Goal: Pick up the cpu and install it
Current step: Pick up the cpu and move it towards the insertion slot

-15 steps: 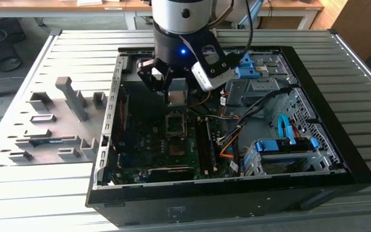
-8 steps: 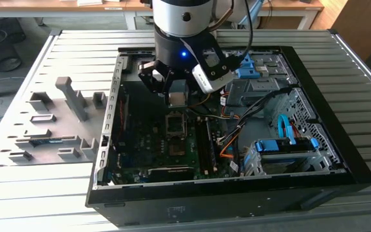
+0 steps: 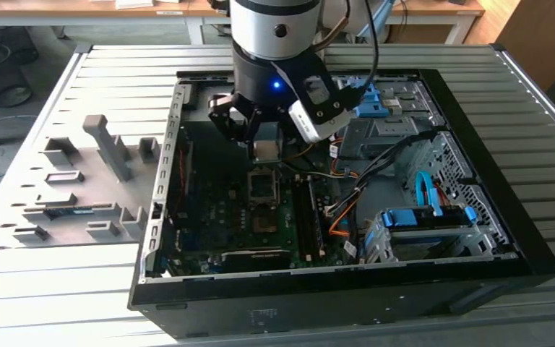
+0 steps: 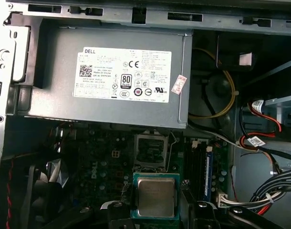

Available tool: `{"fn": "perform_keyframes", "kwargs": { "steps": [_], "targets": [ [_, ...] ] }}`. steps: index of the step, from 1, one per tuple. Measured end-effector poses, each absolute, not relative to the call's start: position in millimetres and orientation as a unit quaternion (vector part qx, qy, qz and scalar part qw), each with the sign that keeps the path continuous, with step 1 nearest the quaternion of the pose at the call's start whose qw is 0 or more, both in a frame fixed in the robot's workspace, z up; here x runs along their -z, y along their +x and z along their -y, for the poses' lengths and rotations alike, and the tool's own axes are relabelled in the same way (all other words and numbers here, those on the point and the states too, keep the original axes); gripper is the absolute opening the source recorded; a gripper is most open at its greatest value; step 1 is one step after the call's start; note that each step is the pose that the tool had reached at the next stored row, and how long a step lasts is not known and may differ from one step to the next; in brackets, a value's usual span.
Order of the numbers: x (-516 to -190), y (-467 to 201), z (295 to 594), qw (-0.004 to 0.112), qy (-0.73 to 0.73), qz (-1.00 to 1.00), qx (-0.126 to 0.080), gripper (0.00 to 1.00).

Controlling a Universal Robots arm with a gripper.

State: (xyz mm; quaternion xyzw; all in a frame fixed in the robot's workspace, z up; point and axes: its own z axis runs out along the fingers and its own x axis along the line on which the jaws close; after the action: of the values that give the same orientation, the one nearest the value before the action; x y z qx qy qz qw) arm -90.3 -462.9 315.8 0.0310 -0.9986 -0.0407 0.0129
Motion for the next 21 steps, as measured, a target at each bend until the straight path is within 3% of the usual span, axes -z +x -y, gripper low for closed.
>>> {"fn": "perform_keyframes", "kwargs": {
  "steps": [21],
  "targets": [
    [-305,-81,463,0.013,0.031,0.999,0.041,0.47]
  ]
}}
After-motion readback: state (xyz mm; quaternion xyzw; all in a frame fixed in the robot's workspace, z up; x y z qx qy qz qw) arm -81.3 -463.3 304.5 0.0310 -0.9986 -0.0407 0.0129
